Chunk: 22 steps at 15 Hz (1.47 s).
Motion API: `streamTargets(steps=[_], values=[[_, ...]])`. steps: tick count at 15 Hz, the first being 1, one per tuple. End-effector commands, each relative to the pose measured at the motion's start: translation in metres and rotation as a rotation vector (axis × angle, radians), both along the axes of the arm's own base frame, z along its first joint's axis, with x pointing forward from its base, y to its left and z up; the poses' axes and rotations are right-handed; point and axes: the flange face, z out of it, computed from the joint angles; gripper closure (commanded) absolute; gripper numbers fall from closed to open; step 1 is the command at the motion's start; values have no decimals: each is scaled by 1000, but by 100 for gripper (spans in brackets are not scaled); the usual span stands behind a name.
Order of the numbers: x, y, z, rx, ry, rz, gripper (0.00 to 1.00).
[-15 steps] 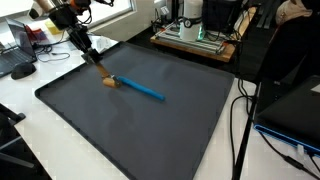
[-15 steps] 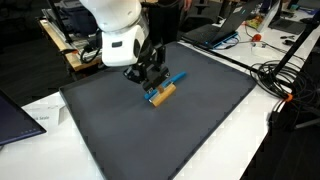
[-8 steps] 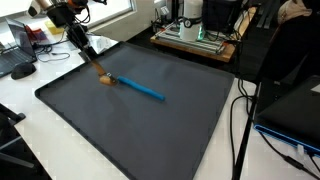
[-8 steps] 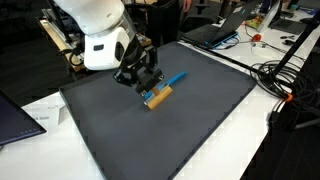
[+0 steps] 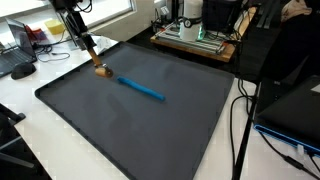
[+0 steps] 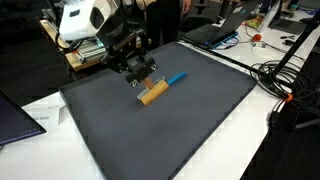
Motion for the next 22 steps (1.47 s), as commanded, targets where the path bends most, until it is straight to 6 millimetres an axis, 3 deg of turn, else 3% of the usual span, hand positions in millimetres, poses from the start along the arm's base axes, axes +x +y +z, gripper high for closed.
streamTargets(steps=[1, 22], values=[[-37, 22, 23, -21, -72, -29, 78], [-171, 207, 51, -409, -296, -152, 78]])
